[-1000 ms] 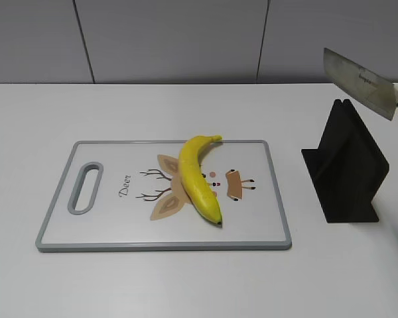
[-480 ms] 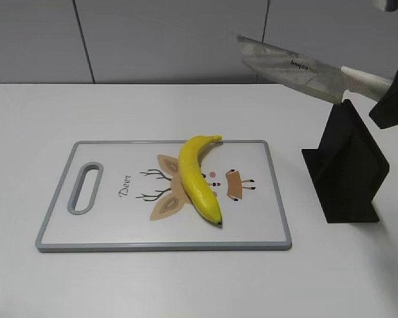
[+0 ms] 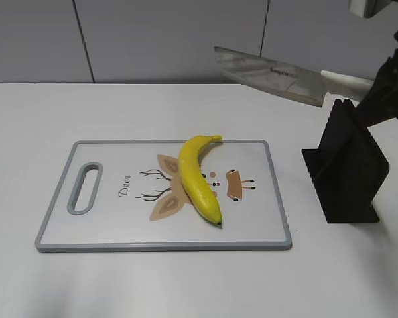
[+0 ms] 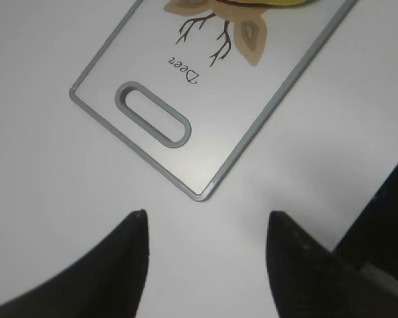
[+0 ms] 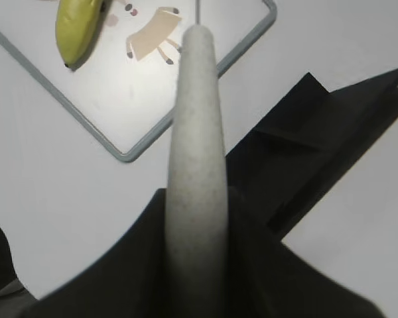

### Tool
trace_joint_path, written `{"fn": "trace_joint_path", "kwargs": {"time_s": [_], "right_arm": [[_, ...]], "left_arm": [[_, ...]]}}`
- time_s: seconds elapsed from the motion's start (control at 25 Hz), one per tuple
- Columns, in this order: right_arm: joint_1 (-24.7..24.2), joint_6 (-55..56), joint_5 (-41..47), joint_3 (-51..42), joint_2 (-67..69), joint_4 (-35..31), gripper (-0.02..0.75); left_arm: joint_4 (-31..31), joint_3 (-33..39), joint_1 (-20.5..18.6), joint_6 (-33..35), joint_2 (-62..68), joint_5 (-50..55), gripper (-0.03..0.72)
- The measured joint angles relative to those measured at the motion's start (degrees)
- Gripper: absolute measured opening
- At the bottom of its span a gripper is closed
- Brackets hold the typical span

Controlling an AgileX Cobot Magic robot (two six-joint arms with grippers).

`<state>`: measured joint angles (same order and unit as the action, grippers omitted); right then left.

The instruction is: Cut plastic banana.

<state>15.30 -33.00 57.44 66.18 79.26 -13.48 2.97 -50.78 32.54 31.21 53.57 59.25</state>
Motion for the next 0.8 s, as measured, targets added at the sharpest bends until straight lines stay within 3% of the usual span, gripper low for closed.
{"fn": "trace_joint_path", "kwargs": {"time_s": [0.28, 0.6, 0.8], "right_arm": [[0.0, -7.6, 0.4, 0.3, 3.2, -3.2, 0.176], [0.0, -12.9, 0.3, 0.4, 5.5, -4.3, 0.176], [0.0, -15.9, 0.4, 2.0, 7.6, -5.8, 0.176]], "left_arm": [[-1.1, -10.7, -0.6, 3.5, 13.6, 0.8, 0.552], [4.8, -23.5, -9.8, 19.1, 27.3, 2.2, 0.552], [6.0, -30.1, -10.7, 30.2, 35.8, 2.2, 0.533]]}}
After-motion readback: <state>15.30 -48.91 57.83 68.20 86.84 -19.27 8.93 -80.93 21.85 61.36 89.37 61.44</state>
